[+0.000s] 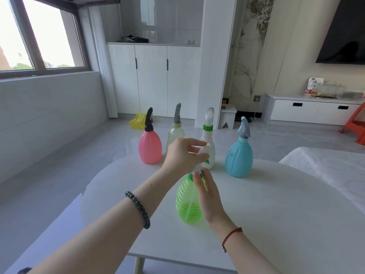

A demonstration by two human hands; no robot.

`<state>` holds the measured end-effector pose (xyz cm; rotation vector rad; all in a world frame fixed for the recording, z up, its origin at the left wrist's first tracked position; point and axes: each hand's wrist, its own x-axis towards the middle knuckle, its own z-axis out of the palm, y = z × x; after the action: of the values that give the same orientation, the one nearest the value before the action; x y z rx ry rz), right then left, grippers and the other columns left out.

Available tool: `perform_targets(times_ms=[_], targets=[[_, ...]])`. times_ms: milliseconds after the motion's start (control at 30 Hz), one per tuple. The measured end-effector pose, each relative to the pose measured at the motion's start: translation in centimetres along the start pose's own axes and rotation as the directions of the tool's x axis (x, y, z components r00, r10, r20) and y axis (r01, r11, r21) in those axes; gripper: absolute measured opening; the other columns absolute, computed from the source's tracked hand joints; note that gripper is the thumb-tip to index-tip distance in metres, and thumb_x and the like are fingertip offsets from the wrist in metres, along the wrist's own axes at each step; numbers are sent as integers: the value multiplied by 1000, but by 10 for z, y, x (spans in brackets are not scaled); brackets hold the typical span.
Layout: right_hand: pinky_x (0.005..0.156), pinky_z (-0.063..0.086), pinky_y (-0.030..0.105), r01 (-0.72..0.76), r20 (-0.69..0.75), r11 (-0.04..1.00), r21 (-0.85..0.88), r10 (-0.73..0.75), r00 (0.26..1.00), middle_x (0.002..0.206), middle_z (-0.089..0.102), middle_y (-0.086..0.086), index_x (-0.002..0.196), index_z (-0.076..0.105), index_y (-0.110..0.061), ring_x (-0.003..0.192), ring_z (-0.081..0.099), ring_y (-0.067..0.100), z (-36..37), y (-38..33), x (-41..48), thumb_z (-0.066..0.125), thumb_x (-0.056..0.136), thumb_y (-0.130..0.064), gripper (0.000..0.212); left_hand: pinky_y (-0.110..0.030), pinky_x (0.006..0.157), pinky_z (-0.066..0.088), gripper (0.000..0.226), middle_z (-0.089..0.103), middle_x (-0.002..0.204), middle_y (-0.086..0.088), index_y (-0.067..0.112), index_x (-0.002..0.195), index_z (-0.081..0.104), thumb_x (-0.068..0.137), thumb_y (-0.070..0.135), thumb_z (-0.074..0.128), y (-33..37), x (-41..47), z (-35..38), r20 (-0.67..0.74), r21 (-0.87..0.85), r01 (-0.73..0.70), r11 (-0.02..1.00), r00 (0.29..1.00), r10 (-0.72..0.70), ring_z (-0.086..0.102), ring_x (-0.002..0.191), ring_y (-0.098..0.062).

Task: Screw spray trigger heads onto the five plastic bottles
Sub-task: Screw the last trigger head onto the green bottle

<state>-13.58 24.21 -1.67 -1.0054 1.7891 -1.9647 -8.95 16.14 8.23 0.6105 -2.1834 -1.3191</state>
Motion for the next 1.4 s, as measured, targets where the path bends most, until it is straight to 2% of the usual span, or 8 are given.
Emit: perform_targets(times_ms=[233,467,600,800,967,1100,1200,1400], targets=[[74,35,-1,28,-5,990,-140,-29,1000,93,60,-6,95,57,-22,89,52,-2,-4,-3,3,53,83,-35,18,-7,41,43,34,72,97,-1,22,110,64,77,23,71,-4,3,0,4,-3,-25,1000,1000,25,63,71,-6],[73,35,3,-13,94,966,-259,39,995,97,59,-6,99,56,-19,93,52,5,-16,-15,11,58,86,-25,15,-14,74,48,36,64,106,-1,28,124,42,90,21,51,-84,-34,-12,-42,-156,-2,988,999,-5,62,100,-11],[84,36,21,1,146,942,-334,51,988,102,63,0,95,55,-19,102,55,13,-20,-22,14,60,85,-24,12,-33,101,37,69,50,126,12,48,123,27,72,33,70,-122,-54,0,192,-48,50,998,981,-40,48,121,-10],[86,40,22,6,147,908,-418,61,987,98,64,-1,94,57,-20,99,57,14,-26,-27,17,62,83,-25,13,-14,78,50,73,58,115,17,43,119,37,67,13,79,-127,-49,23,193,-170,23,985,981,11,59,98,10],[63,36,-1,70,34,884,-463,-61,998,80,57,-9,89,53,-21,80,52,10,-15,-25,8,58,86,-20,7,-40,94,51,82,59,117,16,42,127,36,58,36,80,-125,-57,33,88,-154,12,988,996,1,55,107,7],[75,33,-4,21,35,930,-367,-9,999,100,60,-15,105,50,-27,99,53,5,-18,-16,-6,63,83,-24,25,-45,91,52,87,59,118,15,44,126,35,52,53,78,-124,-60,41,2,-91,4,996,1000,-4,54,113,-6],[97,28,14,-81,-7,942,-326,83,997,124,47,-13,125,41,-26,118,41,4,-37,-7,-15,67,77,-33,55,-45,91,52,87,59,121,14,45,126,34,51,59,76,-116,-59,55,4,-62,-6,998,1000,7,54,114,-9],[90,40,26,-216,-199,931,-293,162,967,113,50,-8,111,41,-28,107,49,13,-98,-6,-16,79,66,-26,58,-26,92,44,89,53,126,8,35,133,30,59,41,80,-79,-38,106,122,1,-85,996,989,85,52,113,-6]])
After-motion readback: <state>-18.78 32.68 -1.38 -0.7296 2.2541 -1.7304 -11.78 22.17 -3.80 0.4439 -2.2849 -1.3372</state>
